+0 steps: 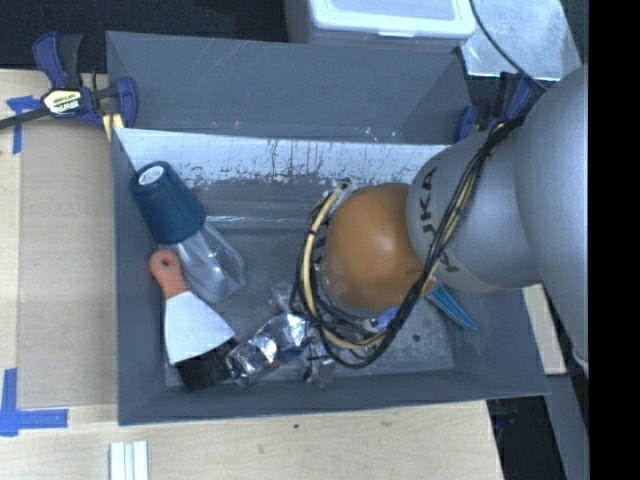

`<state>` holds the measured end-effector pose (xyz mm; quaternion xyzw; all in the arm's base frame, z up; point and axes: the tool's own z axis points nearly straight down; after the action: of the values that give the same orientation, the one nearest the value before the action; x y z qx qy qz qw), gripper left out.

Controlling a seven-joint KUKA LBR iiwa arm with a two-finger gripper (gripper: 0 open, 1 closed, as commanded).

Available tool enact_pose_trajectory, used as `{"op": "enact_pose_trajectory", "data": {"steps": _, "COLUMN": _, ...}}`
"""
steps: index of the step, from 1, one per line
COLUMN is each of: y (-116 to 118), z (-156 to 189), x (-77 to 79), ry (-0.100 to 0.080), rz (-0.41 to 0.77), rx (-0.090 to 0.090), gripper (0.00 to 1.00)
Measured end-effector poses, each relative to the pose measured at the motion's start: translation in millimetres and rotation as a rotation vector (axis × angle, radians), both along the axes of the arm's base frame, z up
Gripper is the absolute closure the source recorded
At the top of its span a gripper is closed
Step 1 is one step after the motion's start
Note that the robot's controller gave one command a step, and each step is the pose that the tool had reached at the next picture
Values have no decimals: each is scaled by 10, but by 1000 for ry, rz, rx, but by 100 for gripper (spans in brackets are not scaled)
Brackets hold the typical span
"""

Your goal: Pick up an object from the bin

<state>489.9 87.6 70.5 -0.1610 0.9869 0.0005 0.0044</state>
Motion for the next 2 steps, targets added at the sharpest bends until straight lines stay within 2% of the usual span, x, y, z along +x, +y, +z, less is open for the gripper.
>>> {"op": "enact_pose_trajectory", "data": {"steps": 1, "y": 438, "z": -2, "x": 26, "ry": -11, "rz": -88, "rx": 4, "gripper": 0}}
{"op": "enact_pose_trajectory", "data": {"steps": 2, "y": 49, "z": 14, "x": 17, "ry": -3, "rz": -22, "rx": -1, "gripper": 100}}
